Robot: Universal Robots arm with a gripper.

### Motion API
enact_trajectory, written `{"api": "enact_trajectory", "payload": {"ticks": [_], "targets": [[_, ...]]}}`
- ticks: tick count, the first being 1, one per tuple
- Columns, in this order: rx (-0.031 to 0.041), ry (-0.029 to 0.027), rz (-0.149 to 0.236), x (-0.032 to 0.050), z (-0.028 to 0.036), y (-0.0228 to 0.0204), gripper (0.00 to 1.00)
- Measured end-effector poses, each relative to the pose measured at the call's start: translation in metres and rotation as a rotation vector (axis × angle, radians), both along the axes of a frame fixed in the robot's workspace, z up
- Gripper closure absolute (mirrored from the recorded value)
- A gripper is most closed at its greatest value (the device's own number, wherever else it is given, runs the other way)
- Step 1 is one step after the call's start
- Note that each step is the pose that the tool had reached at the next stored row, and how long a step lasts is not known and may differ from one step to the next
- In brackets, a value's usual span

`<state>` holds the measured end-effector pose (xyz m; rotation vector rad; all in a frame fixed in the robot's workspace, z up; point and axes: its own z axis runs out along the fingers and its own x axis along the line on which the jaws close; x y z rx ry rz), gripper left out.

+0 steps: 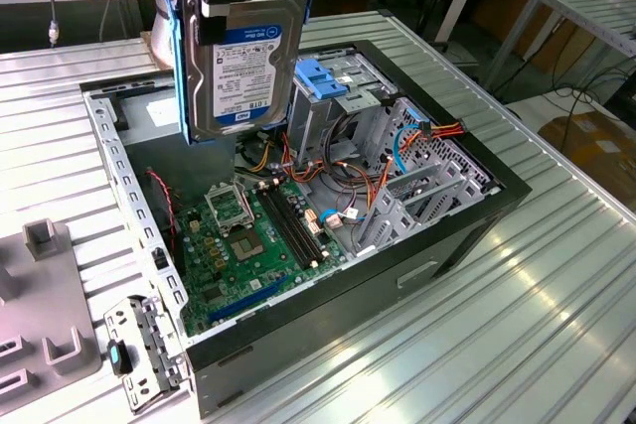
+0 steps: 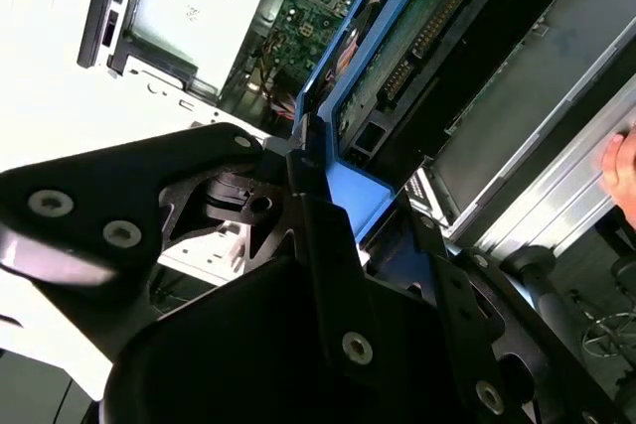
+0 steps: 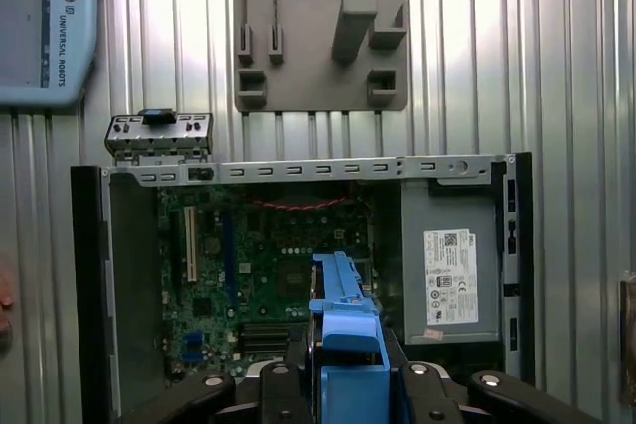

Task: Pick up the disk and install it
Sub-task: 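Insert the disk into the insertion slot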

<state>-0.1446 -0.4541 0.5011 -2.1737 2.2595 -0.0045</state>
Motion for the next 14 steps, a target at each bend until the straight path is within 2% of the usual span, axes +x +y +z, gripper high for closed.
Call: {"api": "enact_trajectory", "payload": {"ticks": [5, 14], "targets": [[-0.0033, 0.0001, -0.001, 0.0007, 0.0, -0.0025, 0.63], [-0.0035, 0.0, -0.001, 0.0019, -0.0001, -0.0061, 0.63]]}}
